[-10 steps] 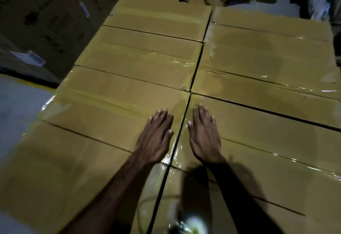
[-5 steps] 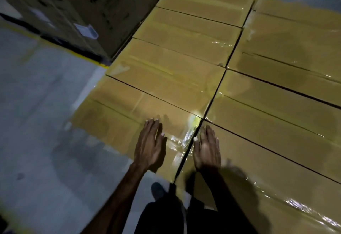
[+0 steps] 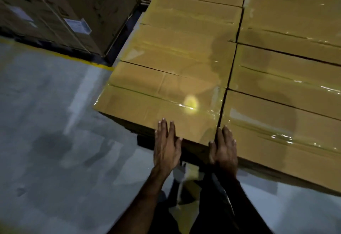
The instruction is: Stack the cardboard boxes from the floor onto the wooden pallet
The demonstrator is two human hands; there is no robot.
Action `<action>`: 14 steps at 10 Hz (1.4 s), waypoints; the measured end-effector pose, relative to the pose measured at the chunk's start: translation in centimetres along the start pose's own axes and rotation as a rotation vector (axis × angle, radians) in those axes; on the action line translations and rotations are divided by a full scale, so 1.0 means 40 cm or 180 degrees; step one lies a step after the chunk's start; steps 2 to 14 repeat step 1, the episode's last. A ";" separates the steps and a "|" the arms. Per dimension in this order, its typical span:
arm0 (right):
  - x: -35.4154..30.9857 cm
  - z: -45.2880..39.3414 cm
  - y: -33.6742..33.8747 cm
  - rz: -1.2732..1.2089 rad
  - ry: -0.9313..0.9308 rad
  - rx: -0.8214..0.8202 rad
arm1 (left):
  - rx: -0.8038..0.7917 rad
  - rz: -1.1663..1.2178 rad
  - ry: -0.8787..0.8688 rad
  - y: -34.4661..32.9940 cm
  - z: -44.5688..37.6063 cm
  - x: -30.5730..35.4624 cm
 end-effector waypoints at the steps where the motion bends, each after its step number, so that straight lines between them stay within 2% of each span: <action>1: -0.089 0.072 -0.020 -0.0185 -0.0321 -0.0176 | -0.0092 0.0263 -0.0146 0.057 0.050 -0.064; 14: -0.089 0.072 -0.020 -0.0185 -0.0321 -0.0176 | -0.0092 0.0263 -0.0146 0.057 0.050 -0.064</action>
Point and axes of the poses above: each hand's wrist, its own z-axis away from the middle knuckle, its own y-axis out of the back of the hand, x = y × z, the point moved 4 cm from there along -z, towards the middle knuckle, and after that the axes turned 9 degrees about y, right-handed, at the moved point
